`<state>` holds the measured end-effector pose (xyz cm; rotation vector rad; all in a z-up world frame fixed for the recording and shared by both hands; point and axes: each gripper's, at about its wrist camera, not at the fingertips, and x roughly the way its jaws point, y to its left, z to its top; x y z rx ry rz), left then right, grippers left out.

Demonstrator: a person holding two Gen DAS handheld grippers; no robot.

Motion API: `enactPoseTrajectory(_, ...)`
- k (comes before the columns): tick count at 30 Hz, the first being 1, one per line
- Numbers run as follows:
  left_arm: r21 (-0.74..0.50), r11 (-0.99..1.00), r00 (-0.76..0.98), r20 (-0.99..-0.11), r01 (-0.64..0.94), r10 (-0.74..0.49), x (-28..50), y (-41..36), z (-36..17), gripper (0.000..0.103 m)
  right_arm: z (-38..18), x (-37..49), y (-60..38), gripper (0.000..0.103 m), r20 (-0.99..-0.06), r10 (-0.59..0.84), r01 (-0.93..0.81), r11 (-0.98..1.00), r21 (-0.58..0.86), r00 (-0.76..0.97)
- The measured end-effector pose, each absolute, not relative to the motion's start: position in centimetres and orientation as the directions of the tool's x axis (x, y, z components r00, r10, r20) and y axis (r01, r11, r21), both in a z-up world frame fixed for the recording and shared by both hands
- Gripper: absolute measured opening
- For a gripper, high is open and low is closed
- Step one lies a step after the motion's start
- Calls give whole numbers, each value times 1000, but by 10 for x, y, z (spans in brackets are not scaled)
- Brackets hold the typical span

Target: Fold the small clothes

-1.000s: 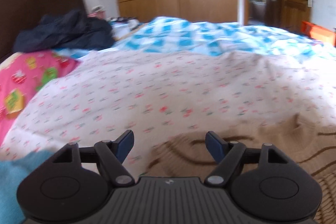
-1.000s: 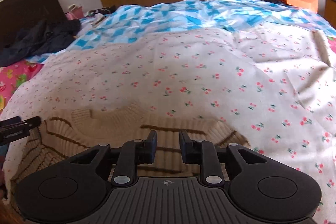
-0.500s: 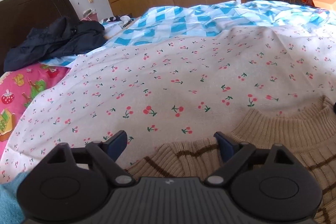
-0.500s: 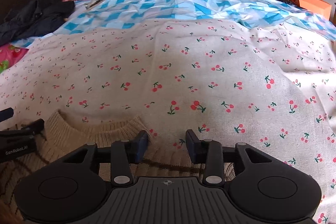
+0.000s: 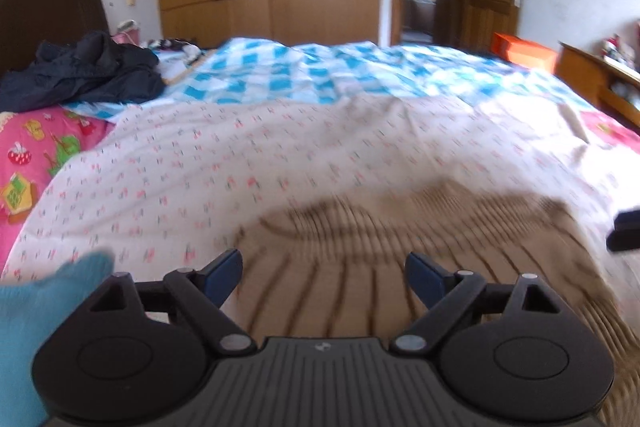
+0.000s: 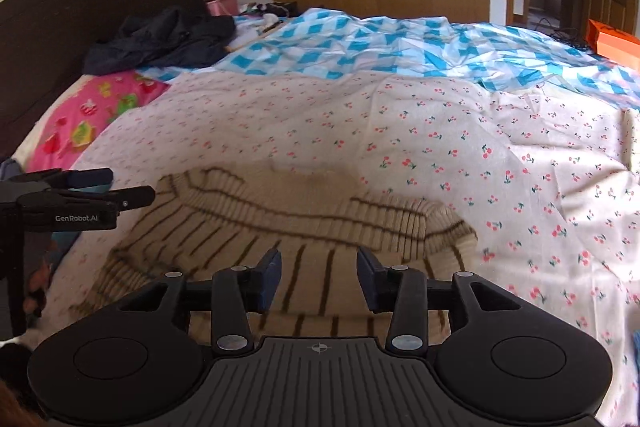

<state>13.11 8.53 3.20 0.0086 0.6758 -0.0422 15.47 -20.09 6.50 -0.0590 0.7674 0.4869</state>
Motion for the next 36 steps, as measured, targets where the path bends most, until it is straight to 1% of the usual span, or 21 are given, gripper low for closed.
enactPoseTrajectory(2,-13,997,749,-659,72,-63,93,82,35,94,71,124,-210,41,-700,410,-449,882,141,585)
enactPoseTrajectory(7,-137,985,591,-789,101,-170,8,80,29,93,67,50,-233,41,-787,388,-426,887,178,479)
enactPoseTrajectory(8,-145,985,560,-810,92,-172,-3,80,25,92,62,36,-238,41,-808,368,-416,893,171,459)
enactPoseTrajectory(10,-167,984,494,-851,69,-179,-21,78,16,85,50,19,-243,41,-851,321,-382,911,157,415)
enactPoseTrajectory(12,-195,979,460,-865,56,-199,-30,76,7,82,36,6,-248,41,-877,305,-347,922,173,371)
enactPoseTrajectory(14,-187,981,427,-885,39,-186,-33,72,-1,80,24,0,-253,41,-893,309,-307,928,209,327)
enactPoseTrajectory(16,-176,984,395,-903,22,-171,-31,69,-8,74,10,-6,-257,41,-907,312,-270,933,238,281)
enactPoseTrajectory(18,-182,983,376,-910,13,-173,-31,69,-12,74,-1,-11,-260,42,-909,324,-254,932,259,262)
enactPoseTrajectory(20,-184,983,368,-914,4,-173,-29,69,-14,73,-7,-9,-261,42,-902,340,-242,929,279,266)
enactPoseTrajectory(22,-216,976,351,-916,-22,-195,-24,71,-17,63,-15,-5,-263,42,-897,357,-218,927,306,260)
enactPoseTrajectory(23,-231,973,342,-916,-25,-209,-22,72,-17,60,-19,-2,-265,41,-897,367,-200,925,323,246)
enactPoseTrajectory(24,-233,972,338,-917,-25,-211,-23,72,-17,55,-21,0,-267,31,-895,378,-184,922,341,238)
enactPoseTrajectory(25,-230,973,338,-918,-25,-209,-24,72,-16,49,-22,1,-270,23,-889,395,-171,916,362,233)
enactPoseTrajectory(26,-236,971,340,-916,-27,-213,-25,74,-15,46,-22,2,-273,13,-879,416,-156,908,388,234)
enactPoseTrajectory(27,-248,968,343,-913,-33,-222,-26,76,-14,37,-20,3,-278,12,-860,446,-136,895,425,247)
enactPoseTrajectory(28,-263,964,346,-909,-46,-232,-27,79,-12,25,-17,2,-283,11,-841,471,-121,882,456,267)
enactPoseTrajectory(30,-345,934,367,-884,-92,-290,-27,91,-7,13,-8,1,-291,10,-794,515,-99,853,513,323)
enactPoseTrajectory(31,-413,903,390,-856,-122,-339,-27,98,-5,11,-4,1,-295,9,-770,534,-93,837,539,349)
enactPoseTrajectory(33,-517,842,437,-801,-158,-409,-28,110,0,11,6,3,-301,8,-721,565,-79,806,587,401)
enactPoseTrajectory(34,-545,822,458,-780,-164,-426,-28,113,4,11,10,4,-305,8,-694,580,-74,787,613,427)
enactPoseTrajectory(36,-548,821,488,-767,-160,-417,-27,116,10,11,21,7,-311,7,-638,601,-73,753,654,480)
